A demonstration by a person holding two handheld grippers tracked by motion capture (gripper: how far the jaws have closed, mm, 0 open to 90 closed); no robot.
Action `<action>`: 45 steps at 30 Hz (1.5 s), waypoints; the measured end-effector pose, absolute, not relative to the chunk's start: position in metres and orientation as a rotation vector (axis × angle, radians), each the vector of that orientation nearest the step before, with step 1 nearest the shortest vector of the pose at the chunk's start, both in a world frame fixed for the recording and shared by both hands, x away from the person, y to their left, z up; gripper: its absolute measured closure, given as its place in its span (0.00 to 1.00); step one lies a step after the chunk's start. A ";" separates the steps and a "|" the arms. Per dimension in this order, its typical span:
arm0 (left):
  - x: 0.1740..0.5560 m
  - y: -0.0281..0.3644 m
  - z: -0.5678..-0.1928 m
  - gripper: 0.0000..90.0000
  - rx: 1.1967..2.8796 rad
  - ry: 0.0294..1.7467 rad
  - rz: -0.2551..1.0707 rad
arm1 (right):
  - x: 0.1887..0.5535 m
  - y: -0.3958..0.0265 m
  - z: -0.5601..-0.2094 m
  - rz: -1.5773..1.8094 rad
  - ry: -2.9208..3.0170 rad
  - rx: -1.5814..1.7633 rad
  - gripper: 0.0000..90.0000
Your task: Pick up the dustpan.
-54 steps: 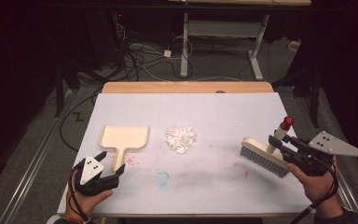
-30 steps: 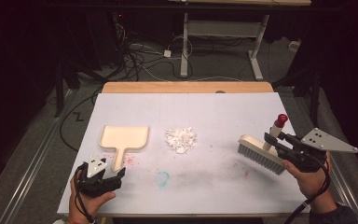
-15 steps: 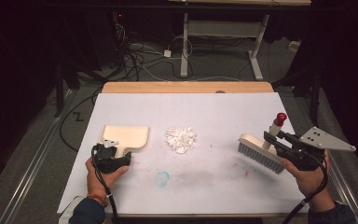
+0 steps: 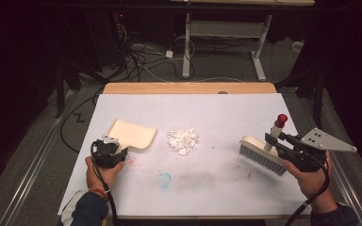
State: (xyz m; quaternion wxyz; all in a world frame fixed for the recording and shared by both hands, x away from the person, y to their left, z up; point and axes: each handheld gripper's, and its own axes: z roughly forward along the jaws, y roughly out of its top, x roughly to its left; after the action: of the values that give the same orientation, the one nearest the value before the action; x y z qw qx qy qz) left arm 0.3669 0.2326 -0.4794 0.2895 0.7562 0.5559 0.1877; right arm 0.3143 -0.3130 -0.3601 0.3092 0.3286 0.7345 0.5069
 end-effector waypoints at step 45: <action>0.281 0.217 -0.446 0.70 2.306 1.083 0.366 | 0.321 -0.314 -0.366 1.285 1.932 0.924 0.78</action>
State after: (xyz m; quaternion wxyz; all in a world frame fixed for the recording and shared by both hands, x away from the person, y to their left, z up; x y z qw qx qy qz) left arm 0.2814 0.2174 -0.4459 0.2802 0.8600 0.4040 0.1366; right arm 0.3211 -0.3140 -0.3658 0.3165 0.3511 0.7338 0.4879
